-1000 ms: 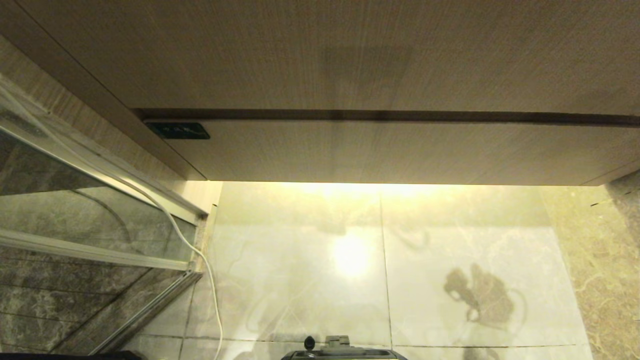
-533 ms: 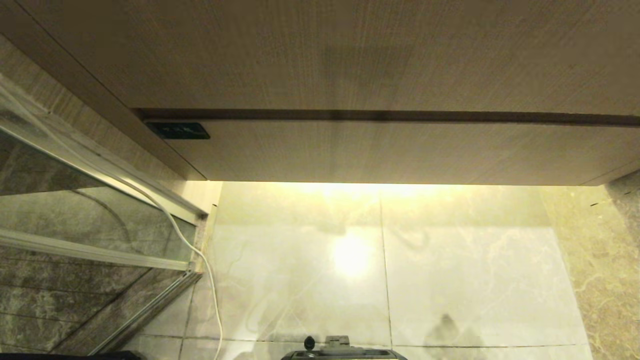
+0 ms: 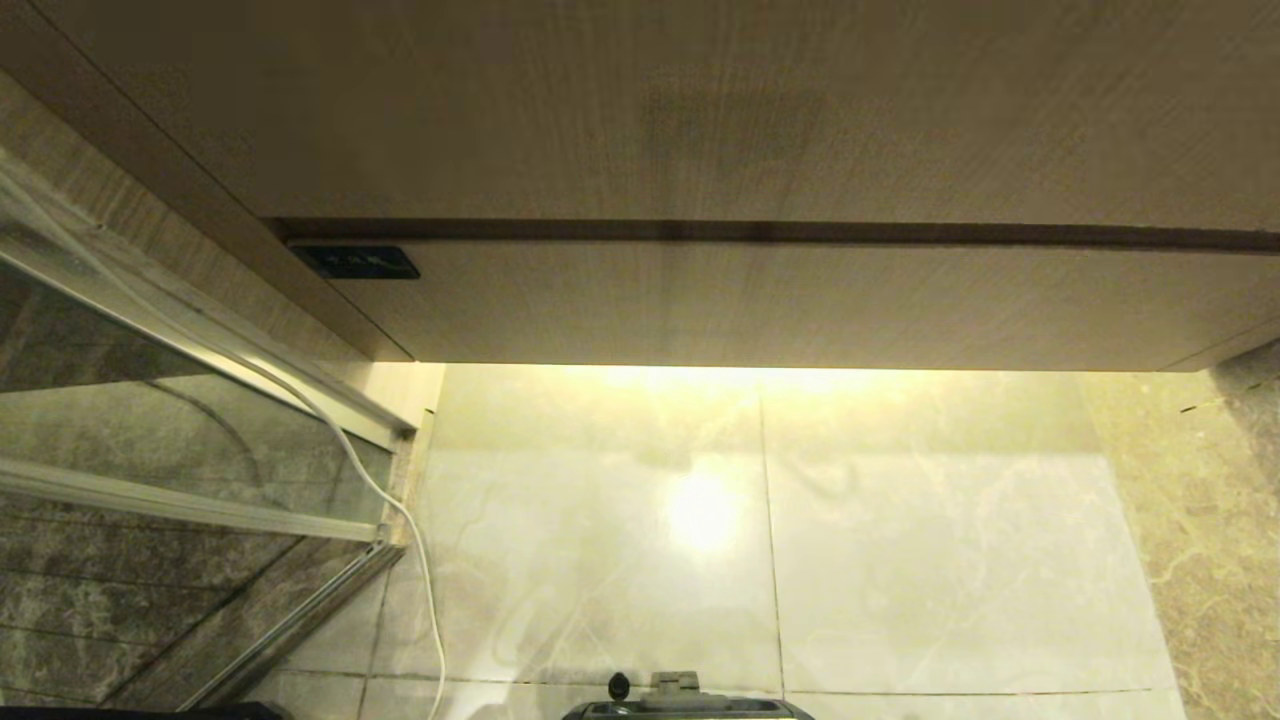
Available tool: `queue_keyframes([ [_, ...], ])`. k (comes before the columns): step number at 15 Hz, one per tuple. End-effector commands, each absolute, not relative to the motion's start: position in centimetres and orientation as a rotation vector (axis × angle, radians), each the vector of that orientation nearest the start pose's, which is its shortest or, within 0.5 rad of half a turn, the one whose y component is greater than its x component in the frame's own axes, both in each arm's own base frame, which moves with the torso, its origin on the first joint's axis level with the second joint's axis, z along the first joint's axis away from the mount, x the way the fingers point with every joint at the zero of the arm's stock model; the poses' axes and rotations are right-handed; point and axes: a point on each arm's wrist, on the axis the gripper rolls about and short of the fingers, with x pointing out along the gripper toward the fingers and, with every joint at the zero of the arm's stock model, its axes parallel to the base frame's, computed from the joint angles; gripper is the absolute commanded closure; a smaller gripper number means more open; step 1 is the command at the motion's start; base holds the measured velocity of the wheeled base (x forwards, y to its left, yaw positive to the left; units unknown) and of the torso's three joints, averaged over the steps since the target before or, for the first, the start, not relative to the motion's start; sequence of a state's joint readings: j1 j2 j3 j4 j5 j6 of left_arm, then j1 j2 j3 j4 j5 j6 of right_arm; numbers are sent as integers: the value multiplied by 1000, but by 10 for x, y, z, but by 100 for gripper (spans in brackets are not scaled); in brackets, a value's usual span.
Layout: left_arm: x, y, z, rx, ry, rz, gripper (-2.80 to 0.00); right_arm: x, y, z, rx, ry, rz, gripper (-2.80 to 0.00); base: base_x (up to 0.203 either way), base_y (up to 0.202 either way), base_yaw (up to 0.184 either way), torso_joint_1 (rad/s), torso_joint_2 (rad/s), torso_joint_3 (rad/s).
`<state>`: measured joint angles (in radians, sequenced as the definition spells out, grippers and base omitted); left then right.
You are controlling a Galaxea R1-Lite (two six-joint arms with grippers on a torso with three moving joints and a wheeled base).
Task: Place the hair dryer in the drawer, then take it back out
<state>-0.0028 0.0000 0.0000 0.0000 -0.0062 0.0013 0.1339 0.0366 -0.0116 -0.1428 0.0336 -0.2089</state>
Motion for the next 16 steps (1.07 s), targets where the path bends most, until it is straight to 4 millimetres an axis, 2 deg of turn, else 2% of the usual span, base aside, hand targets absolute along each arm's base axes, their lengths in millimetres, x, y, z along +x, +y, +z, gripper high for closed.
queue_keyframes([
  [1,-23,0,75,2,2,-9,0,-24,-3,82,-153,-198,163,0,0,0,0,0,0,0],
  [3,-23,0,75,2,0,-8,0,-23,-3,75,-30,-120,167,0,0,0,0,0,0,0],
  [16,-23,0,75,2,1,-9,0,-23,-3,75,-14,-118,158,0,0,0,0,0,0,0],
])
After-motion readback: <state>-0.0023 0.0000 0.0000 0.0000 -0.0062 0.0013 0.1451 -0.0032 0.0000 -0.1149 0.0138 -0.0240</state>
